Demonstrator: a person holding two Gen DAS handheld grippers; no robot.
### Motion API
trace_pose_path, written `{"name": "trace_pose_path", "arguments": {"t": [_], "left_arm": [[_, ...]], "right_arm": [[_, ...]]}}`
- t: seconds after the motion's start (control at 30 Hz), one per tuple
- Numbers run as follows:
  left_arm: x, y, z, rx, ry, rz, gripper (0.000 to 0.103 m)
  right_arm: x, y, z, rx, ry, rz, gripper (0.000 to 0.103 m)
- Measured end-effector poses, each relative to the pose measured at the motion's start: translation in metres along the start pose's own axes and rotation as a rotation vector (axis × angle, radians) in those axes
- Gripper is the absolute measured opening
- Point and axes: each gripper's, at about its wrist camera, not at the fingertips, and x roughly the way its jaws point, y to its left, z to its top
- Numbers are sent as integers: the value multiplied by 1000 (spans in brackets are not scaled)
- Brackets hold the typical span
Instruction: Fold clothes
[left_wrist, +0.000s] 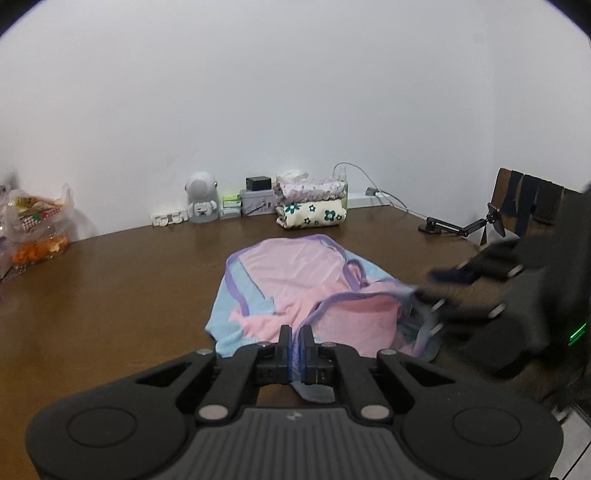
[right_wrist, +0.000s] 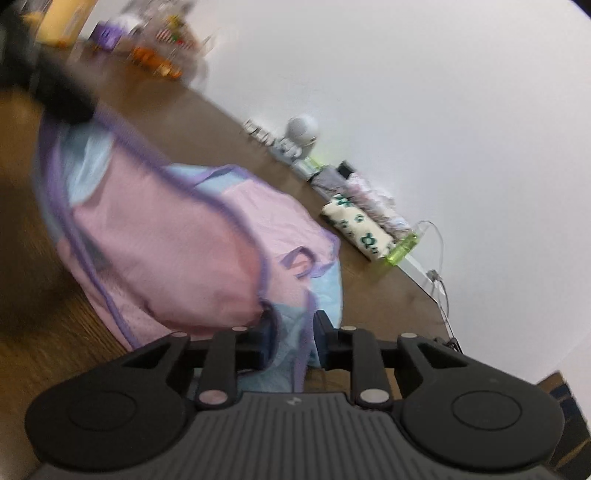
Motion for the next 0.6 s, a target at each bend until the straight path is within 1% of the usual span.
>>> {"name": "trace_pose_path", "arguments": {"t": [0.1,0.13,0.17,0.2,0.23,0.3,0.33,0.37,0.4,0.6], "left_arm": [[6,-3,-8,1,26,14,3],[9,-6,-14,1,48,1,3],[13,-11,-20,10,74,-13,4],[16,-15,-26,19,93,-15,5],[18,-19,-32,27,112,-15,10],[18,-26,-38,53,123,5,12],[18,-29,-41,66,128,15,17],[18,-32,-44,79,133,25,23],[18,-36,-47,92,138,35,26],[18,-53,-45,189,126,140,26]], "right_arm": [[-22,-25,-10,115,3,-3,21],[-27,-34,-17,159,19,6,14],[-32,-39,-26,199,39,21,9],[-35,-43,-34,220,51,30,8],[-36,-42,-41,226,62,29,7],[-41,-37,-52,212,77,19,7],[-43,-34,-56,209,83,15,7],[-43,-32,-59,209,91,15,7],[-45,-30,-61,210,94,14,7],[-55,-19,-63,178,84,7,7]]}}
